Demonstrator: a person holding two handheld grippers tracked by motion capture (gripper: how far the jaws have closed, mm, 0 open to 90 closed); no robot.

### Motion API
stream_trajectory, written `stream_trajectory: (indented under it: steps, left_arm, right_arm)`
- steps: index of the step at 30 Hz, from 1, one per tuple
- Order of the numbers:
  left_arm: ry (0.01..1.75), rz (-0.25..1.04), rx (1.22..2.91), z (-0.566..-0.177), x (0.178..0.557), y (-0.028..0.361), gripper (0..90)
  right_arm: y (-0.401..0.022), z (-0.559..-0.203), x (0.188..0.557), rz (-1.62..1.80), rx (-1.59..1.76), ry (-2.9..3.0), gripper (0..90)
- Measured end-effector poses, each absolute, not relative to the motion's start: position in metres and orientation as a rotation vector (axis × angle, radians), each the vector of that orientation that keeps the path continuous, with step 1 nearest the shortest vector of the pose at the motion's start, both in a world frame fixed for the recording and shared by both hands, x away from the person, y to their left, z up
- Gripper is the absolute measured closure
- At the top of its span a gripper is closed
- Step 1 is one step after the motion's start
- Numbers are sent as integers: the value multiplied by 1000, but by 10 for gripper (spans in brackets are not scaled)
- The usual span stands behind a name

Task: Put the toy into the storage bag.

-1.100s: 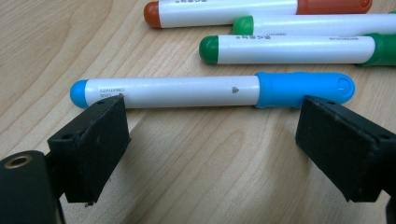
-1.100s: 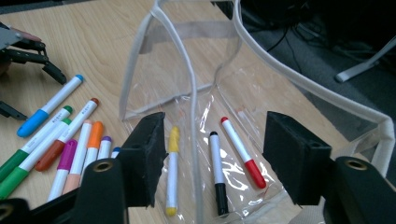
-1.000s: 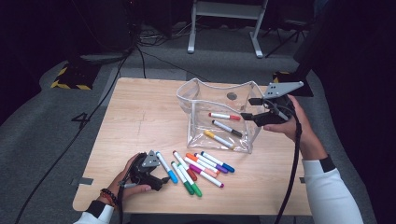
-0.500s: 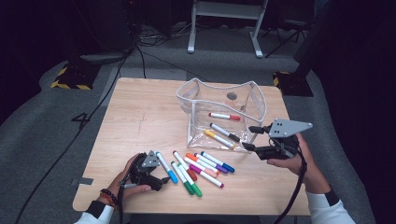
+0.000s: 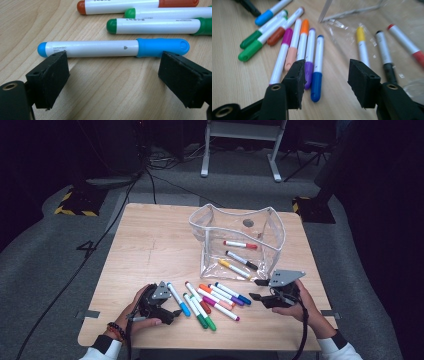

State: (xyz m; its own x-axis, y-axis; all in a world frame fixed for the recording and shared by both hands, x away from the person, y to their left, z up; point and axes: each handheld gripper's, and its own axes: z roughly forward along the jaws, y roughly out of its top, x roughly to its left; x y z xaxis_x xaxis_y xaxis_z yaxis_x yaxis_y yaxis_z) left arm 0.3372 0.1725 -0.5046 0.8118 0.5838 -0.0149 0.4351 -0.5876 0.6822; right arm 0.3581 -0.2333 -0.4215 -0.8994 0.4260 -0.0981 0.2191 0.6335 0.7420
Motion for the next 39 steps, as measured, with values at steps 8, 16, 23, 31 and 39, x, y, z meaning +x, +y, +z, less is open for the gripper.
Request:
stream_trajectory:
  steps: [8,16,23,31,39]
  left_arm:
    - [749,275,2290,-505,337,173,101]
    - [748,275,2291,-505,337,173,101]
    - [748,275,2291,-505,337,173,101]
    - [748,275,2291,-505,337,173,101]
    - [748,275,2291,-505,337,173,101]
  right_arm:
    - [-218,-462,375,1036,563,2680,541]
    - [-212,-478,393,1020,568,2689,569]
    - [-214,-489,399,1024,606,2733,618]
    - [-221,-490,405,1046,620,2706,737]
    - [-223,-487,402,1025,551,2703,751]
